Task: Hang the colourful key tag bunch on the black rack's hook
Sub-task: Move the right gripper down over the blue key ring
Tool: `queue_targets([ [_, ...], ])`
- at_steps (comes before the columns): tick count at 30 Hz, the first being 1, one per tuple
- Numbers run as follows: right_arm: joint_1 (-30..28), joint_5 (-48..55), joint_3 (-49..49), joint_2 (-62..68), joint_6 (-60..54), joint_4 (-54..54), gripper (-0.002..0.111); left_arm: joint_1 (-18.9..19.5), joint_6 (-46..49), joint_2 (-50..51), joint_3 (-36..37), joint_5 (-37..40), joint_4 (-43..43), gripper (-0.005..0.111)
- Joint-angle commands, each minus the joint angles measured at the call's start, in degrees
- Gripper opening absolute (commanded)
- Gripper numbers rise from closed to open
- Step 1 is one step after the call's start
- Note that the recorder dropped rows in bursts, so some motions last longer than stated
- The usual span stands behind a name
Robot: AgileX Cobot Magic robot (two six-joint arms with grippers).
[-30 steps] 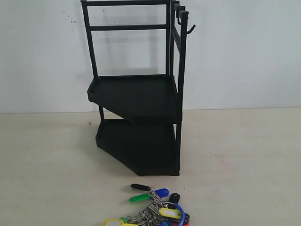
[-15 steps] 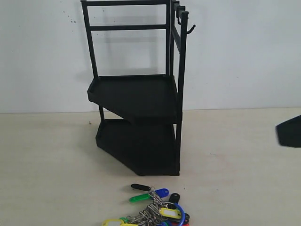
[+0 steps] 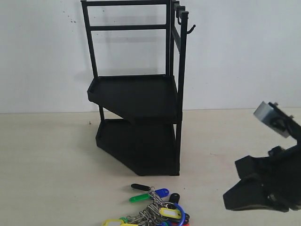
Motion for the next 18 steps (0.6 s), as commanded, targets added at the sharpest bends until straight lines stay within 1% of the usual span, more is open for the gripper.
queue_targets([
  [1,3.15,-1.71,0.38,6.84,-4.97,5.88,0.035,0.14,0.2,-0.12,0.16,-0.45,0.28,0.004],
  [3,6.29,-4.53,0.38,9.51,-5.85,7.92,0.048,0.14,0.2,-0.12,0.16,-0.45,0.28,0.004],
  [4,8.13,-7.0,0.38,10.92,-5.72,8.53,0.05,0.14,0.2,-0.12,0.16,-0.45,0.28,0.004],
  [7,12.08,-15.58,0.38,15.35,-4.67,11.0,0.05,0.14,0.2,-0.12,0.16,-0.45,0.28,0.004],
  [10,14.58,-20.24,0.08,19.51,-4.91,14.81,0.05,0.14,0.2,-0.12,0.16,-0.45,0.28,0.004],
  [14,15.36,-20.39,-0.9,24.21,-7.31,20.08,0.05,0.14,0.2,-0.12,0.16,-0.45,0.28,0.004],
  [18,15.36,-19.83,-0.9,27.16,-14.63,29.61,0.05,0.14,0.2,-0.12,0.16,-0.45,0.28,0.004],
])
